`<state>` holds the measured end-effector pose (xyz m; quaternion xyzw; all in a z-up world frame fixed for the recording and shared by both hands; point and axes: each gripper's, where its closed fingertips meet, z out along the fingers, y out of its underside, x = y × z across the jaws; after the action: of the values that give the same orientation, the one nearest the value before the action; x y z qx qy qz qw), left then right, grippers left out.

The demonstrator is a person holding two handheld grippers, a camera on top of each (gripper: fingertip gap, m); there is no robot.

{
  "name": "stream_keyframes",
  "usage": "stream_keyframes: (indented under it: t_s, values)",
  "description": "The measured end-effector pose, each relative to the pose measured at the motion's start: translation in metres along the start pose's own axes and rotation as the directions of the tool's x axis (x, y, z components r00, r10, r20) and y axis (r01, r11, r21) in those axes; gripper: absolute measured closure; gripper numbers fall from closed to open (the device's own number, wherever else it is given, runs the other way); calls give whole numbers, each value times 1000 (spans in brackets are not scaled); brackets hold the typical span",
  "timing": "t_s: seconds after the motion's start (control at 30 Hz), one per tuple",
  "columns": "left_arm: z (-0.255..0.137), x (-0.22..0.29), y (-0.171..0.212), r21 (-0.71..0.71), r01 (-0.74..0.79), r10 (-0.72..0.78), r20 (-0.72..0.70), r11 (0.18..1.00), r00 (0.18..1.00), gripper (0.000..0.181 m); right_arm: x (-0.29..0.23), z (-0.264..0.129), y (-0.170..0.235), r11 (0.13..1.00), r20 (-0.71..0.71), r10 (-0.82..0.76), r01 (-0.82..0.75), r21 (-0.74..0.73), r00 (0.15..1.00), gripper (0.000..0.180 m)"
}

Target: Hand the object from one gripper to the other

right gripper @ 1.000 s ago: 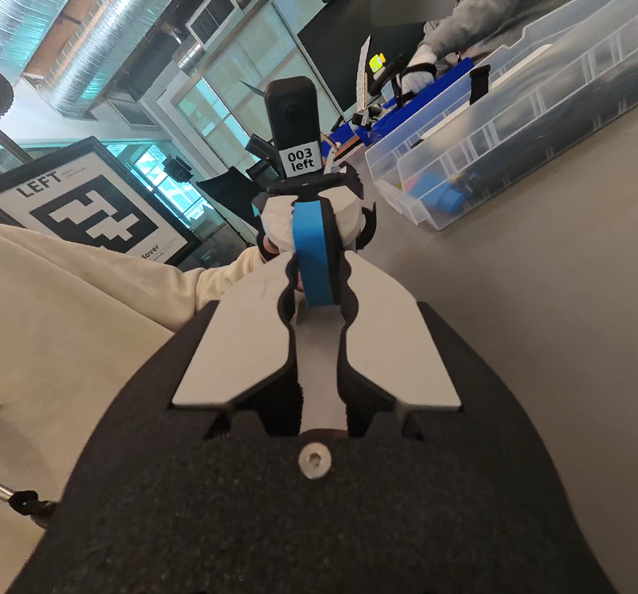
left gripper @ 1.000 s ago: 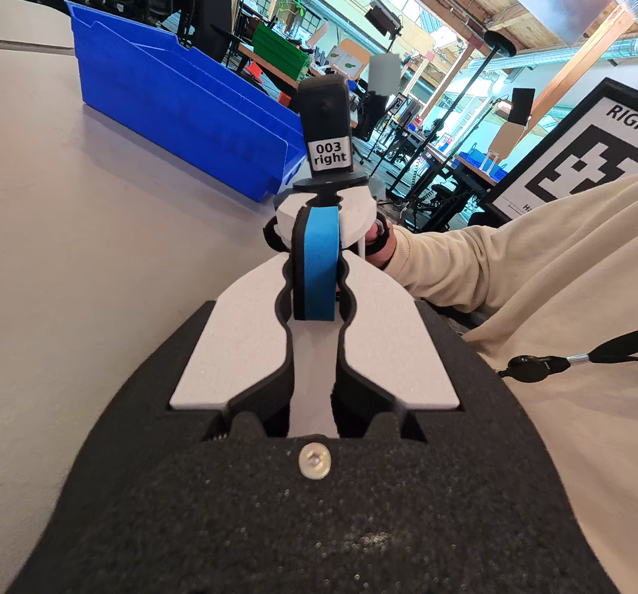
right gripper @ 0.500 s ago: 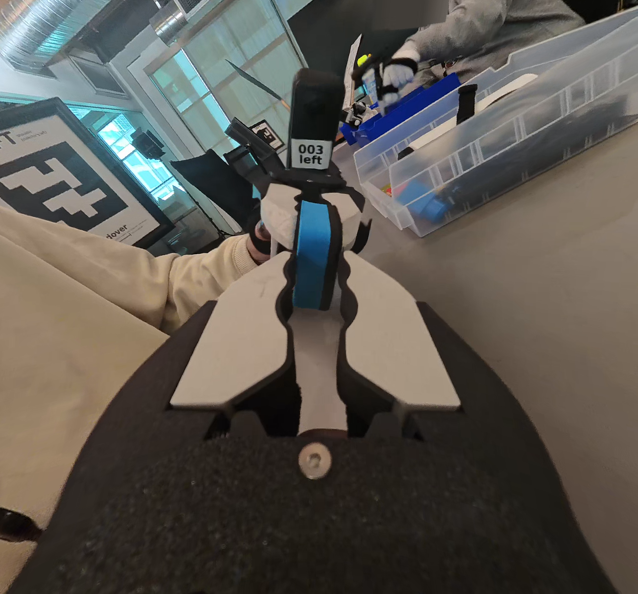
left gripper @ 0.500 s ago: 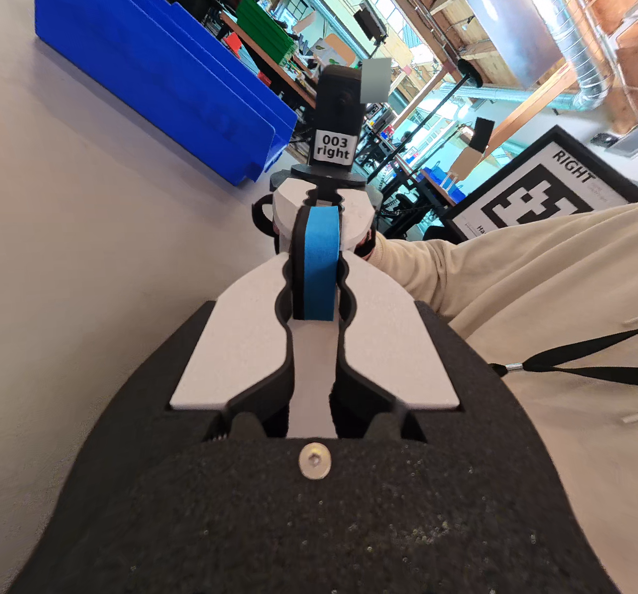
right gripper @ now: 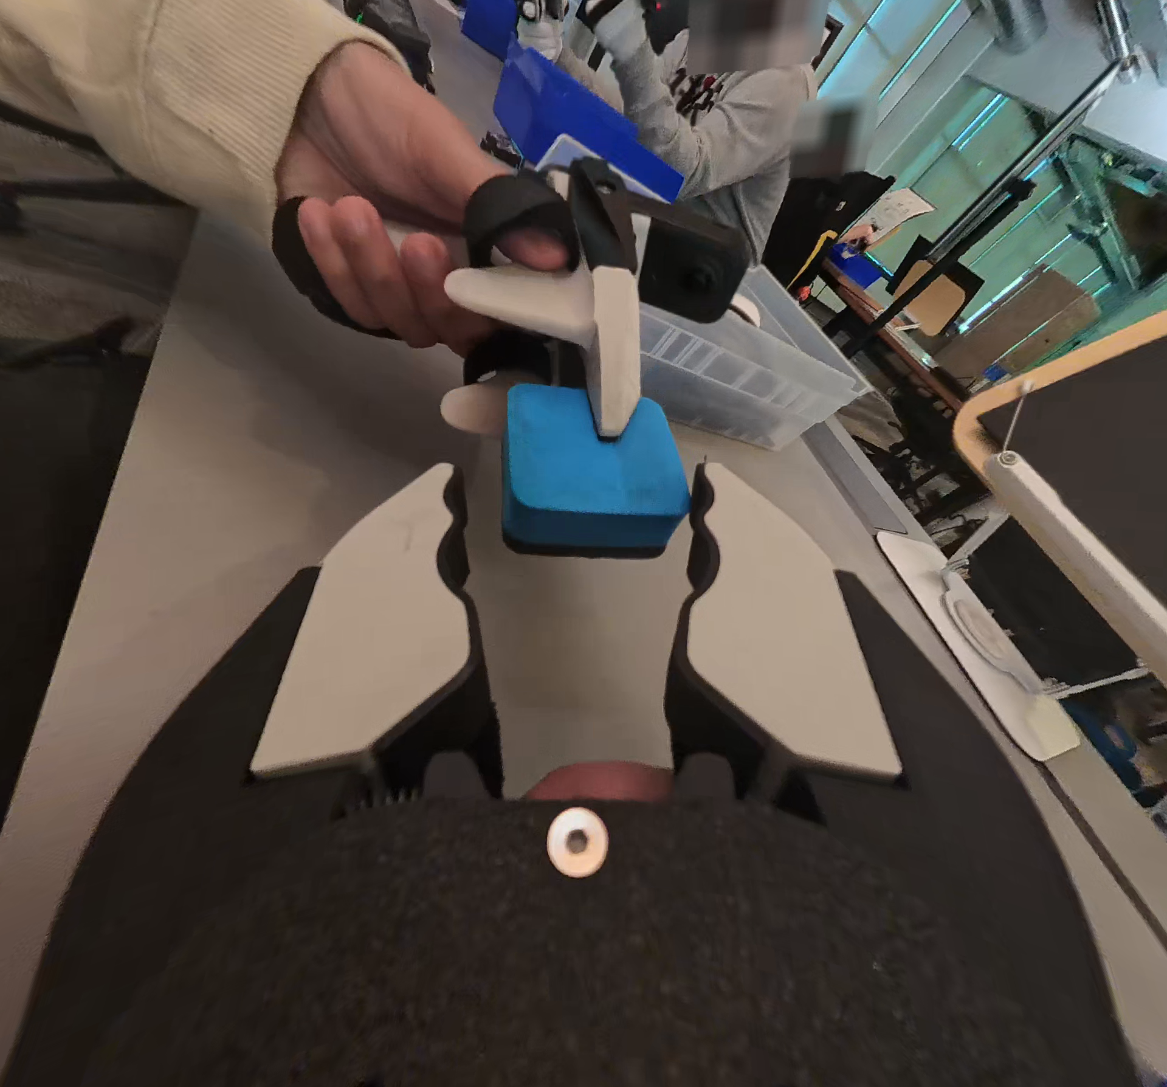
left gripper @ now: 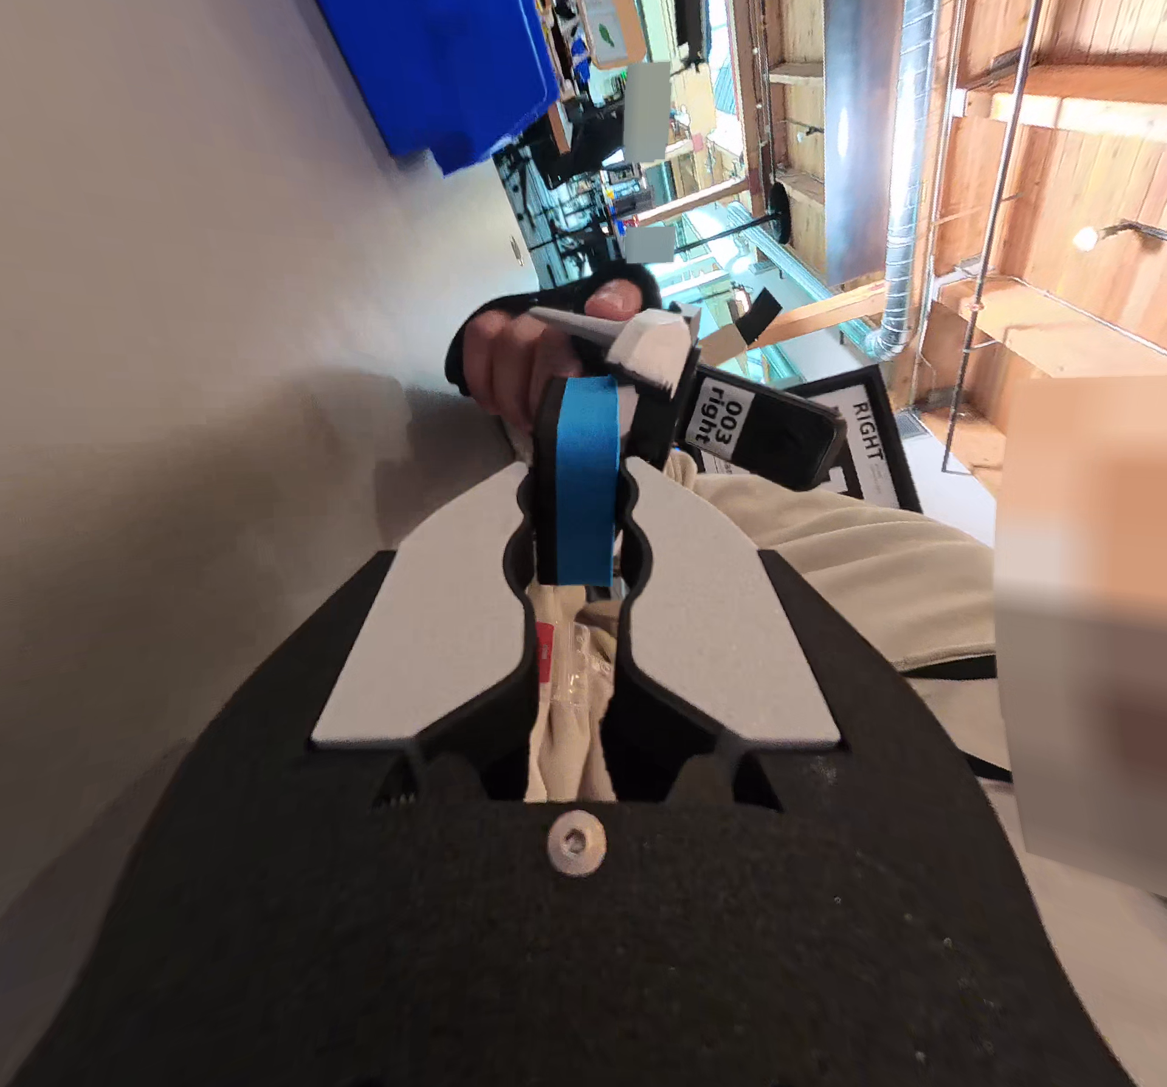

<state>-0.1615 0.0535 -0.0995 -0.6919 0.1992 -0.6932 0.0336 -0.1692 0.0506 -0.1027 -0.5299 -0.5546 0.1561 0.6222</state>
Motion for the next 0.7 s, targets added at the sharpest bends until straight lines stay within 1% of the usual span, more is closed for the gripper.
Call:
stream_keyframes:
  t_s: [0.03,0.07,0.17,0.3,0.43,0.53,0.6,0.63,0.7]
  values:
    - [2,-1,3,-18,9,-9,-4,1000,1000,159,-1,0,1,1000,1,-13,13,-4,1000,115]
    - [3,-2,6,-36,16,-16,-8,999,1000,159,-2,0,1,1000,4,-17,17,-4,1000,125]
    - [3,-1,9,-57,37,-39,-46,998,998,159,-4,-2,-2,1000,41,10,-11,11,999,125]
    - [4,-3,13,-81,17,-21,-54,997,998,158,-7,-3,-1,999,90,44,-44,-11,995,126]
    - [2,2,6,-54,-98,96,-37,994,995,153,1,-5,-5,988,104,153,-153,-6,983,127]
    - [-4,3,-4,-6,-206,206,31,978,978,134,17,-10,-4,965,89,259,-261,14,962,128]
    - [-10,2,-11,26,-273,270,78,962,960,128,32,-16,-1,926,72,372,-376,44,925,128]
    - [-13,2,-15,42,-316,310,107,948,945,127,39,-17,1,888,86,452,-457,52,888,128]
    - [-17,2,-22,53,-432,416,184,900,891,125,43,-18,4,765,179,627,-642,43,758,128]
